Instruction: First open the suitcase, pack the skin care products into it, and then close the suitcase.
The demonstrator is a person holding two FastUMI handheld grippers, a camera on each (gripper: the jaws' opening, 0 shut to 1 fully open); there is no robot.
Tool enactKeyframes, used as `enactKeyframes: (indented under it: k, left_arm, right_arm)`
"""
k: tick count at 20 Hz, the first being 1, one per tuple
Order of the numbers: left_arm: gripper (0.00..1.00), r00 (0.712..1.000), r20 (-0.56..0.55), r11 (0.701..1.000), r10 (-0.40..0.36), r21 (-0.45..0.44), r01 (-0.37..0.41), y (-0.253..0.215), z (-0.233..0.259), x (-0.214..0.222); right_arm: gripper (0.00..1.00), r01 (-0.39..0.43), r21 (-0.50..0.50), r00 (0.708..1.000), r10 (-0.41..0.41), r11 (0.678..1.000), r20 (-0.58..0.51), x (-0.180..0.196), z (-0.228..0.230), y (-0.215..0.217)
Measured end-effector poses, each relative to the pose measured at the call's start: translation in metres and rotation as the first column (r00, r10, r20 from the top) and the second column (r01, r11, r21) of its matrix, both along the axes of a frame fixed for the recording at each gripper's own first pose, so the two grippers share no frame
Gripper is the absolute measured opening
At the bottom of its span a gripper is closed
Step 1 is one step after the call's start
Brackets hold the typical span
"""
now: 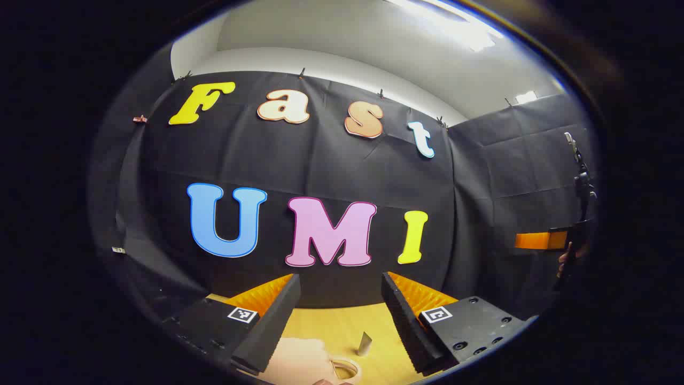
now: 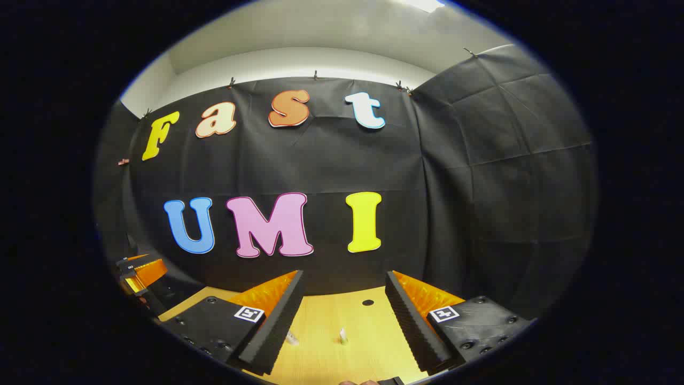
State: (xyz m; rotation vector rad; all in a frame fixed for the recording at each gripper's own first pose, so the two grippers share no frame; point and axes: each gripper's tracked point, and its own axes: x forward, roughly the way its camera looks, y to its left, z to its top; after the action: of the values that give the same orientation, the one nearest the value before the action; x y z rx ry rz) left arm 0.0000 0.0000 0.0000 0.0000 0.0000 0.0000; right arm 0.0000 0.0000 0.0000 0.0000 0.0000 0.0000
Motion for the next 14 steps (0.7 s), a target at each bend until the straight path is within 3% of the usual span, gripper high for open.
enactKeyframes:
  k: [2, 5, 6, 7, 12, 14]
  left_arm:
    - [0.99, 1.0, -0.001, 1.0, 0.019, 0.01, -0.019, 0.012, 0.001, -0.004]
    - [0.96, 0.998, 0.001, 0.998, 0.058, 0.032, -0.058, 0.028, 0.006, -0.011]
    - [0.96, 0.998, 0.005, 0.997, 0.065, 0.033, -0.065, 0.029, 0.007, -0.012]
    - [0.95, 0.997, 0.003, 0.997, 0.072, 0.033, -0.072, 0.029, 0.009, -0.013]
    - [0.95, 0.994, -0.014, 0.994, 0.106, 0.013, -0.105, 0.018, 0.004, -0.011]
    - [0.95, 0.993, -0.025, 0.993, 0.117, 0.006, -0.117, 0.008, 0.002, -0.007]
  right_arm:
    - [0.96, -0.022, -0.021, 1.0, 0.022, 1.0, 0.009, 0.005, 0.002, 0.013]
    - [0.96, -0.072, -0.041, 0.997, 0.072, 0.997, 0.004, 0.011, -0.005, 0.038]
    - [1.0, -0.087, -0.047, 0.996, 0.088, 0.995, 0.007, 0.014, -0.004, 0.044]
    - [0.96, -0.103, -0.048, 0.995, 0.104, 0.993, 0.011, 0.018, -0.004, 0.048]
    - [0.96, -0.17, -0.013, 0.985, 0.171, 0.985, 0.021, 0.037, 0.002, 0.052]
    - [0.91, -0.191, -0.012, 0.981, 0.191, 0.981, 0.02, 0.049, 0.002, 0.047]
